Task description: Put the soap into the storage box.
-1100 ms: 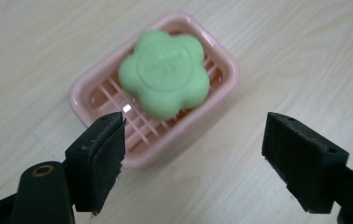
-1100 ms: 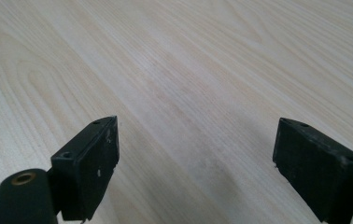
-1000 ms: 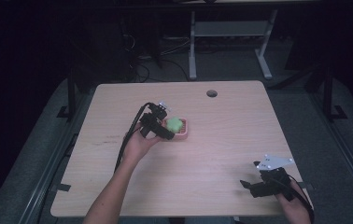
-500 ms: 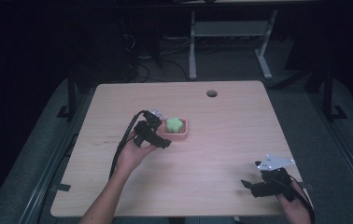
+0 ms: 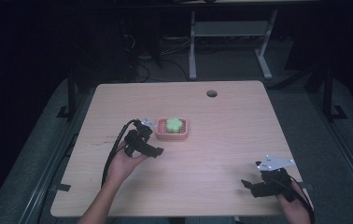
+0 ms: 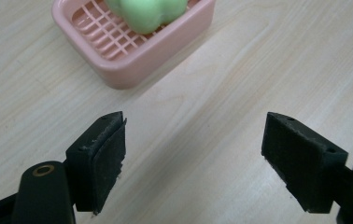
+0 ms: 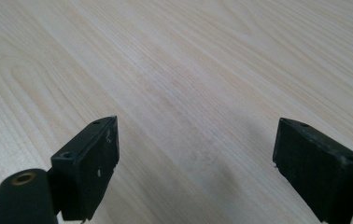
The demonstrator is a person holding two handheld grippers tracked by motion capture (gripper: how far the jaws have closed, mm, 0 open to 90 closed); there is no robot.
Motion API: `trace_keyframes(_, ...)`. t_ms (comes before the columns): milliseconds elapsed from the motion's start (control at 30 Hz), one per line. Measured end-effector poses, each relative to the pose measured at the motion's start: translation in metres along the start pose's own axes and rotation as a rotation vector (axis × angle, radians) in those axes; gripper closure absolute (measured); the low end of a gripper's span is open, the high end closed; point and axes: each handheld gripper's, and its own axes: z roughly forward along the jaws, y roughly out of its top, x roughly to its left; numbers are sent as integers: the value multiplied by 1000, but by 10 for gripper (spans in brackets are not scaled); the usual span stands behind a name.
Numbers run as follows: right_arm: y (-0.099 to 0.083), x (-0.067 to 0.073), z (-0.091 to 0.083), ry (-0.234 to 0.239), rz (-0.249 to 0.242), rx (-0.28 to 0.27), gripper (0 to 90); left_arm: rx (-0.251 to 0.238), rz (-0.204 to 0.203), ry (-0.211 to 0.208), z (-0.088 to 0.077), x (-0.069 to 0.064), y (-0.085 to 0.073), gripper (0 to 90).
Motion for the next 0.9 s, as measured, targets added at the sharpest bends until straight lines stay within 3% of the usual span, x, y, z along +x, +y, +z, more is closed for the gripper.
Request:
trace_keyframes(300,0,1,1,-5,0,3,140,-19,16,0,-10,-6,-14,217)
trace_keyframes(900,-1,1,1,-17,7,3,140,-26,-9,3,-22,-12,-47,218)
